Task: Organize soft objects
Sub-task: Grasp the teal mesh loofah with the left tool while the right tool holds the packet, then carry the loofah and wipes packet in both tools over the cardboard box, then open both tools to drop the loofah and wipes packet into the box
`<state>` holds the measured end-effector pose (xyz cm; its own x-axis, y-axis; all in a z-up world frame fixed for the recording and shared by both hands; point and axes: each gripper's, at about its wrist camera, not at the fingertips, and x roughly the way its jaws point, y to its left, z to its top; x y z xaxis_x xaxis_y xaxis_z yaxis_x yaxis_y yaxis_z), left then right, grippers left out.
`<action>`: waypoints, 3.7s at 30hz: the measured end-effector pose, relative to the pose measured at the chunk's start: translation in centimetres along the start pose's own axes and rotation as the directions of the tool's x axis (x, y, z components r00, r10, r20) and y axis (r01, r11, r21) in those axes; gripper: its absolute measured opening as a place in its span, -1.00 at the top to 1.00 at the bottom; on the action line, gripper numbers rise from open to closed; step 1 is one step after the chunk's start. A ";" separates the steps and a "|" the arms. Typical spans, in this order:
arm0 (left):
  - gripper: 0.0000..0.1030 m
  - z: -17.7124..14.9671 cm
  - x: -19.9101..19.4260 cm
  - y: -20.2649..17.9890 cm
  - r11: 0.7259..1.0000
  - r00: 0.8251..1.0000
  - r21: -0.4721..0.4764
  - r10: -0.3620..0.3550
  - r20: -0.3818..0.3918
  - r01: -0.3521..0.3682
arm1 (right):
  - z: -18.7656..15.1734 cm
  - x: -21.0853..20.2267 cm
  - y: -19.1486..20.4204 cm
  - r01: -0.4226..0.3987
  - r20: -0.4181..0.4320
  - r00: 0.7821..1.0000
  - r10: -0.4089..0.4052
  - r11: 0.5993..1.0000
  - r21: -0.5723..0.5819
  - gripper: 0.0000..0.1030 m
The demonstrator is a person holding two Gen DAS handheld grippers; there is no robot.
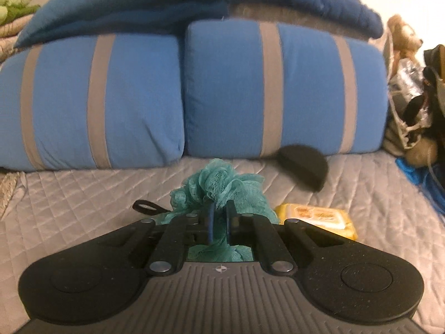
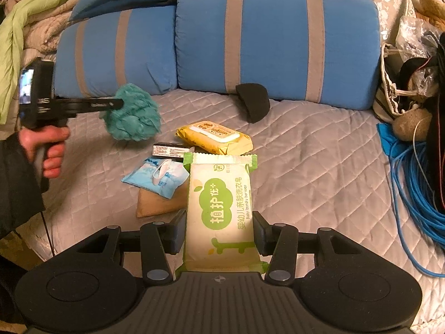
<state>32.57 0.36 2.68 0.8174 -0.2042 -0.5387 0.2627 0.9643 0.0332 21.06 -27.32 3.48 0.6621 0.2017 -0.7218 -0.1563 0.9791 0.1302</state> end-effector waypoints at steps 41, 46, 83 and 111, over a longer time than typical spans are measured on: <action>0.85 -10.1 -22.5 -5.1 0.972 0.974 0.072 -0.219 -0.061 0.223 | -7.8 -4.6 6.9 -0.076 -0.132 0.989 0.071 0.996 -0.035 0.01; 0.85 -11.2 -24.2 -5.9 0.967 0.967 0.057 -0.241 -0.087 0.247 | -9.2 -6.3 7.6 -0.083 -0.122 0.989 0.081 0.996 -0.015 0.01; -0.08 -15.6 -23.8 -7.6 0.984 0.866 -0.009 -0.161 -0.474 0.178 | -14.1 -7.9 10.9 -0.121 -0.295 0.951 0.097 0.991 -0.063 -0.23; -0.42 -16.7 -21.5 -7.9 0.987 0.800 -0.008 -0.137 -0.584 0.163 | -14.1 -7.2 11.0 -0.042 -0.337 0.941 0.014 0.996 -0.076 -1.00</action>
<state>4.31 -0.07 -0.04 0.3189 -0.1966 -0.9272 0.3885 0.9194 -0.0613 4.29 -18.40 0.53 0.3736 0.1948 -0.9069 -0.2399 0.9647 0.1084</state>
